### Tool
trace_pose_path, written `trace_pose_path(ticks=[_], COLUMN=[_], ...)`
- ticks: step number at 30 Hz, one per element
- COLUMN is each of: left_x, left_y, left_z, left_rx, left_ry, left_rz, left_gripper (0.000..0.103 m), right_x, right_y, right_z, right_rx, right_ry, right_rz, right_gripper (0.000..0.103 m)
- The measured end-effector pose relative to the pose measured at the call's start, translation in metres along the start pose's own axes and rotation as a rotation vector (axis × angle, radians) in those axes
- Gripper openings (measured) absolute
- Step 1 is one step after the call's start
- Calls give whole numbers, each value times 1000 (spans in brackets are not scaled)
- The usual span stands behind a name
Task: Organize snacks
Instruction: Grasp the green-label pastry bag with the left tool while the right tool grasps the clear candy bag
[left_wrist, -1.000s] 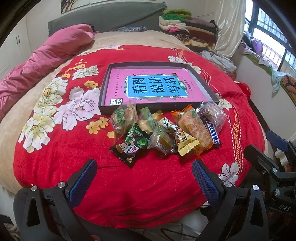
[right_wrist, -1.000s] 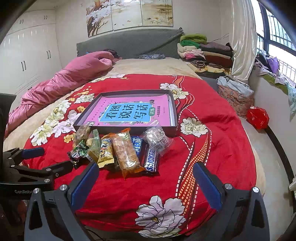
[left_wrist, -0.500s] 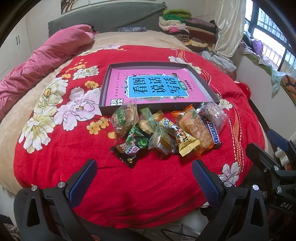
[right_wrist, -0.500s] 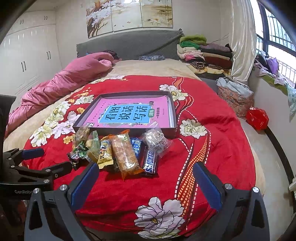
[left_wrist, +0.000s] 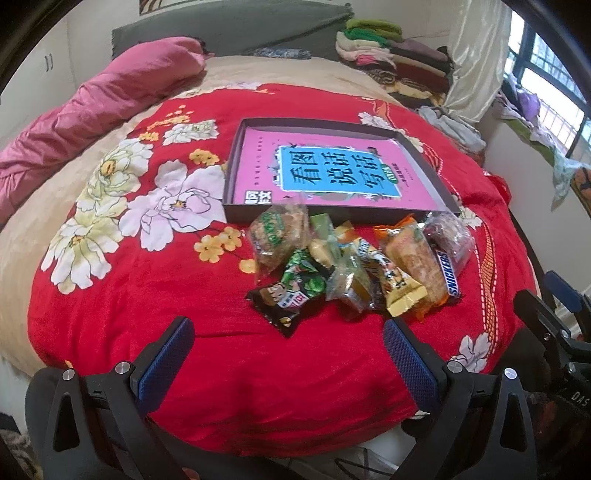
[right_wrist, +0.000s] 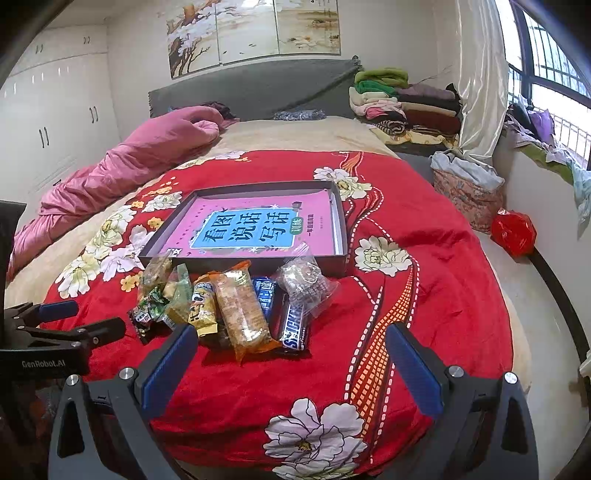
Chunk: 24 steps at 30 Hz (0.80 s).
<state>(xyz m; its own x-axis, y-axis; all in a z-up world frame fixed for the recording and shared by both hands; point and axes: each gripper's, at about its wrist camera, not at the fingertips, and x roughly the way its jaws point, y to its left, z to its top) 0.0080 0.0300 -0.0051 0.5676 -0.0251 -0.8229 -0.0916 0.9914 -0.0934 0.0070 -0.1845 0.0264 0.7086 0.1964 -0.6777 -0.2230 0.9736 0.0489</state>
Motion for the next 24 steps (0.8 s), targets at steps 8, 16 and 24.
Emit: trace_pose_path(ticks=[8,16,24], left_x=[8,30,55], left_y=[18,35,27], left_z=[10,30,39], left_rx=[-52,-94,-78], left_ry=[-6,-14,12], left_rz=[-10,-36,-52], left_gripper=[102,102,102], right_x=[10,29,53], right_y=[-7,-14,-27], right_z=[2,6,12], right_rx=[20,47,67], right_ry=[-7,4,12], right_rz=[1,-4,-17], right_gripper=[102,102,102])
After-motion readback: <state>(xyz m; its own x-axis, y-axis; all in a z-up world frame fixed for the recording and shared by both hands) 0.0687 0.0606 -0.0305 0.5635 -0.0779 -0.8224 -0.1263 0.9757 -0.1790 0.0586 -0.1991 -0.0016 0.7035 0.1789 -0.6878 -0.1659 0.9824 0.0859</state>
